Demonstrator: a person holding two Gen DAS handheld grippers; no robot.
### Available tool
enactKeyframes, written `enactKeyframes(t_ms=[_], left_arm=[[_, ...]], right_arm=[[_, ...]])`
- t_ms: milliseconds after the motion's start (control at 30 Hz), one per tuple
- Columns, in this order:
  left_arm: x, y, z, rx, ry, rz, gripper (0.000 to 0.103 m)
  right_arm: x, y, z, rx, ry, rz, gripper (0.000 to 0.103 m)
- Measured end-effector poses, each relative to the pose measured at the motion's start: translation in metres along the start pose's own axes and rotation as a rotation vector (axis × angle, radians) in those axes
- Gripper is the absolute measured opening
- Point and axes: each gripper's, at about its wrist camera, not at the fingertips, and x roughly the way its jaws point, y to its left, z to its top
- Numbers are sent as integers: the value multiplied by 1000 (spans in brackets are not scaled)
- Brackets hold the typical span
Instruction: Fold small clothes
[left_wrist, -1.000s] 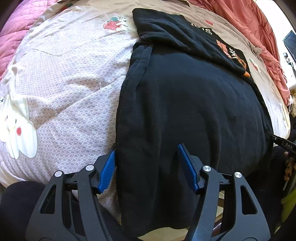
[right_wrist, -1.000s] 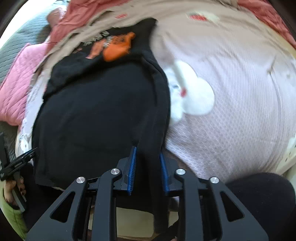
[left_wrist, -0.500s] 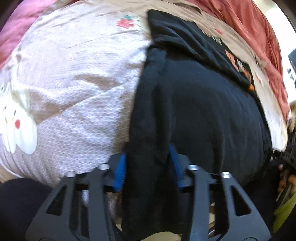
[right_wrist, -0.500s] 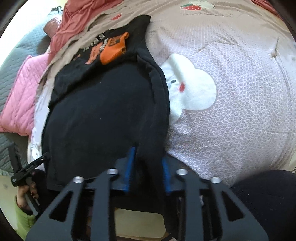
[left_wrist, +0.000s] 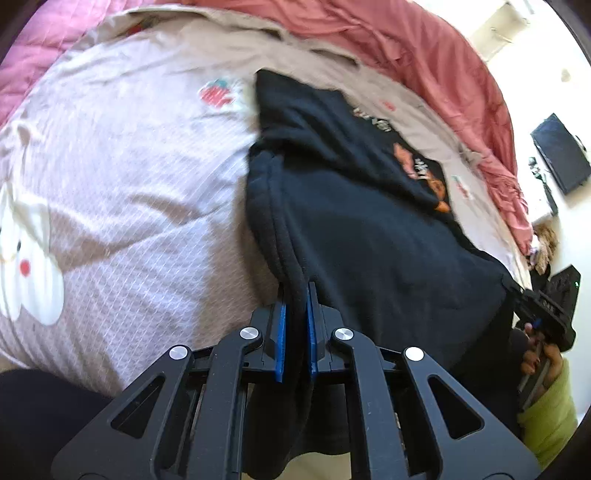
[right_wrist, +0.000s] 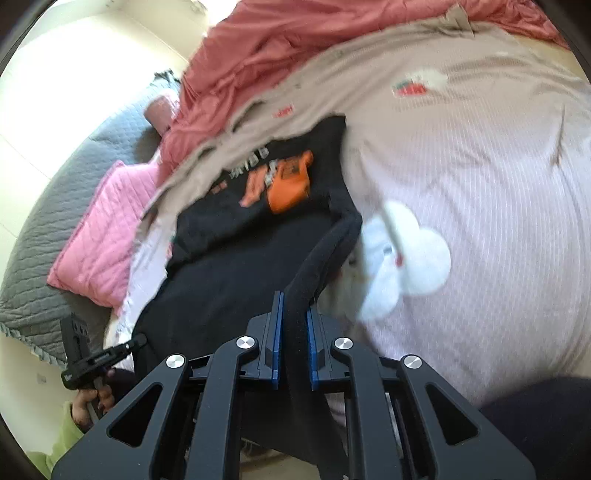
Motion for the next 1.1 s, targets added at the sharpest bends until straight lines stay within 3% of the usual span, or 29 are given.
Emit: enactKeyframes(t_ms=[167,400,800,933,1100], left_arm=[[-1,6,3,-21,-8,-18,3],[-17,4,16,-13,-113,-79,3],[-15,2,75,-88,-260,-56,3],[1,8,94,-119,-282,-48,3],[36,17,105,-130,-264,13,4]], right_arm=[[-2,-5,7,9,-39,24,10],[2,-2,20,-34,-93,38,10],[16,-12,68,-77,-220,23,10],[40,-17,80,-100,-197,-31,10],[70,-22,86,-145,-142,-111,10]])
